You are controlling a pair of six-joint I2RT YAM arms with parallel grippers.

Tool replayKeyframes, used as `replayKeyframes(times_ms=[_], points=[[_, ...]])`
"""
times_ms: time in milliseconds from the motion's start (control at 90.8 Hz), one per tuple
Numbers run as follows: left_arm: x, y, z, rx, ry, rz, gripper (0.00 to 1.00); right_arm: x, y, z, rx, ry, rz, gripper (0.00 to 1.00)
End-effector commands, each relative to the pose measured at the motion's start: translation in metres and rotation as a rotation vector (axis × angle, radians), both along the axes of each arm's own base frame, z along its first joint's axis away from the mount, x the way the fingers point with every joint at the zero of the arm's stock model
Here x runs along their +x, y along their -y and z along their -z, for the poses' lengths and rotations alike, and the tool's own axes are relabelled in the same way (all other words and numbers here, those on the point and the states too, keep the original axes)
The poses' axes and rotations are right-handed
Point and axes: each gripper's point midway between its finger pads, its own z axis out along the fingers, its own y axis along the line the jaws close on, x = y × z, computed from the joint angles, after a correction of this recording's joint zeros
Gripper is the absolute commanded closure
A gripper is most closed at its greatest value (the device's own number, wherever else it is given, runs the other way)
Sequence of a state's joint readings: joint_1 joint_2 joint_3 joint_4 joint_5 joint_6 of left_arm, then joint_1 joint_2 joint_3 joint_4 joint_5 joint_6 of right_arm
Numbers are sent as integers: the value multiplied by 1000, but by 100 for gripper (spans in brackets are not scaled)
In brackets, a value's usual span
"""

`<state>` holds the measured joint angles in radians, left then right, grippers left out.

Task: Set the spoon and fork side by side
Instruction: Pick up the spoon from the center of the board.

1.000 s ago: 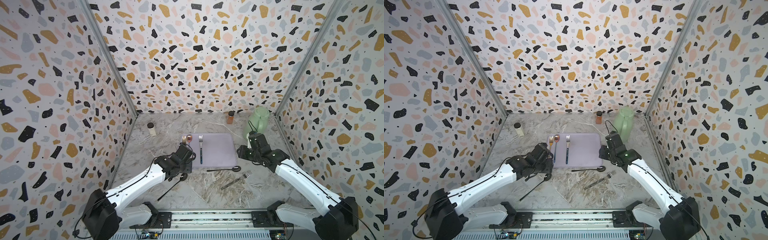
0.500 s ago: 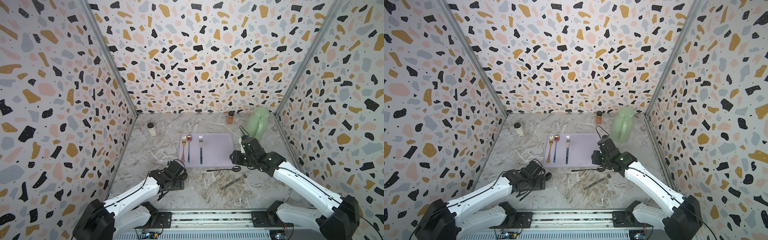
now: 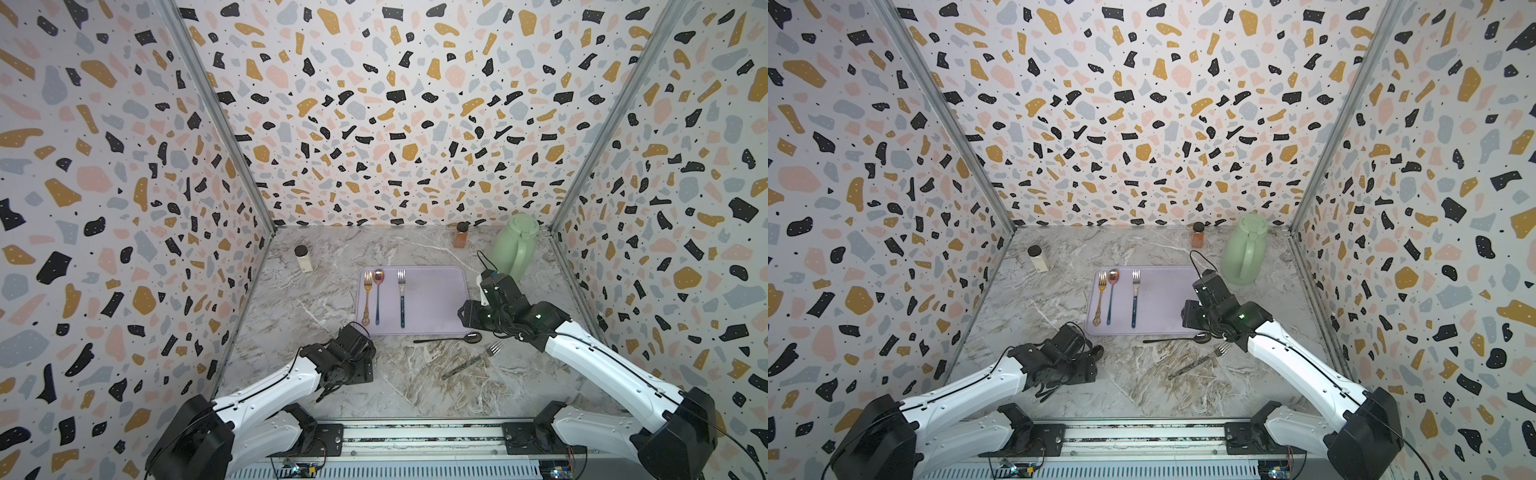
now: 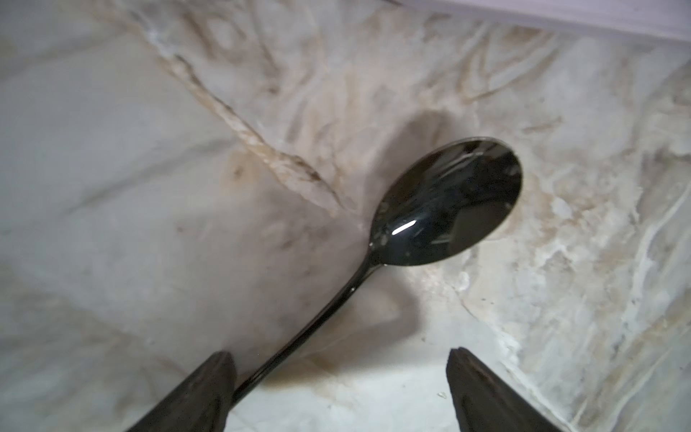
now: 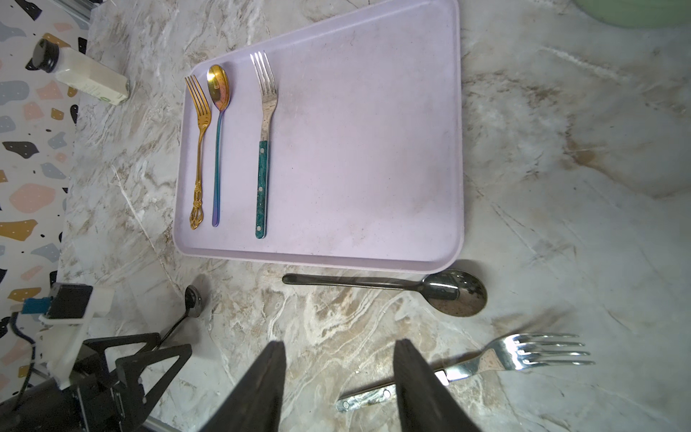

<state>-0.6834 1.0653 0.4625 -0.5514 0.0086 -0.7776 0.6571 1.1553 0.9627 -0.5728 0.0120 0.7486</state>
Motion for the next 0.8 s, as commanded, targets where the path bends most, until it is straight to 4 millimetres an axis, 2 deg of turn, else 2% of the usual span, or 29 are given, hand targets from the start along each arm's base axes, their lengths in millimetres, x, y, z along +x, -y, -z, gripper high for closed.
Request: replayKeyframes(times_ms=[0, 242, 451, 551, 661, 793], points=[[-18, 20, 7, -83, -61, 23, 10, 3, -2, -13, 16, 12, 15, 48], [-22, 60, -7, -154, -17, 72, 11, 3, -4, -11, 22, 6, 24, 49], [-16, 82, -28, -219, 33, 140, 11, 0, -14, -6, 24, 3, 2, 50], [-6, 59, -43, -76, 112, 168, 11, -1, -30, 2, 17, -7, -24, 50], [12, 24, -74, 64, 232, 143, 9, -4, -48, 8, -23, -24, -59, 51], [27, -36, -106, 175, 310, -51, 9, -10, -75, 16, -28, -23, -98, 50]])
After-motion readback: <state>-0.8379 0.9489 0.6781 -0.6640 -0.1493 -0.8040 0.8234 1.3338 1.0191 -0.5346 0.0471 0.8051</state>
